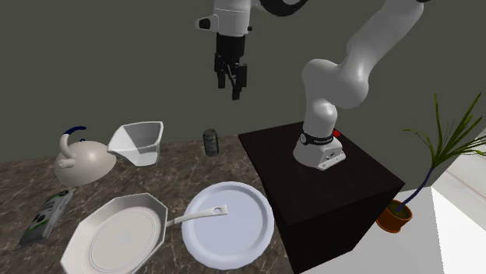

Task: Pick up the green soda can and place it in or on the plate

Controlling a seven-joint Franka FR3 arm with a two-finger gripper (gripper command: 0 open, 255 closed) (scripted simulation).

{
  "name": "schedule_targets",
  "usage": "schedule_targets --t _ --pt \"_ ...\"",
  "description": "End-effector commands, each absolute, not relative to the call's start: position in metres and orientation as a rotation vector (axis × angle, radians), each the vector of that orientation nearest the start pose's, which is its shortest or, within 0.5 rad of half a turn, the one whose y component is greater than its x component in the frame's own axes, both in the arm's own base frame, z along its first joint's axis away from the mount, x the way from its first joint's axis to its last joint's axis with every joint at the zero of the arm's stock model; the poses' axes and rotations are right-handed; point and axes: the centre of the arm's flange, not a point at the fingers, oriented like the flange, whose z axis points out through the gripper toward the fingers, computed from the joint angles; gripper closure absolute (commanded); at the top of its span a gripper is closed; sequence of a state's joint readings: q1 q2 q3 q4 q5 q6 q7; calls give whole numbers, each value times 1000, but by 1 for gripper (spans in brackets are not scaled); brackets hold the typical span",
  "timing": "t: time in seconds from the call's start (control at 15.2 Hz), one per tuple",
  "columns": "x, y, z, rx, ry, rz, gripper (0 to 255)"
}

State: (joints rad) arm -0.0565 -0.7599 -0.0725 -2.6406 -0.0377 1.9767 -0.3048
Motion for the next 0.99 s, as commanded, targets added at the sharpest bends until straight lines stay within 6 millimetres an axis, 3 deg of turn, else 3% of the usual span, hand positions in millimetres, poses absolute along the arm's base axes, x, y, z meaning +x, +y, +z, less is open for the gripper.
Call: schedule_targets --t 0.0,0.92 --pt "332 -57 457 -3135 -333 -156 0" --pt "364 -142 301 -3192 -382 -166 0"
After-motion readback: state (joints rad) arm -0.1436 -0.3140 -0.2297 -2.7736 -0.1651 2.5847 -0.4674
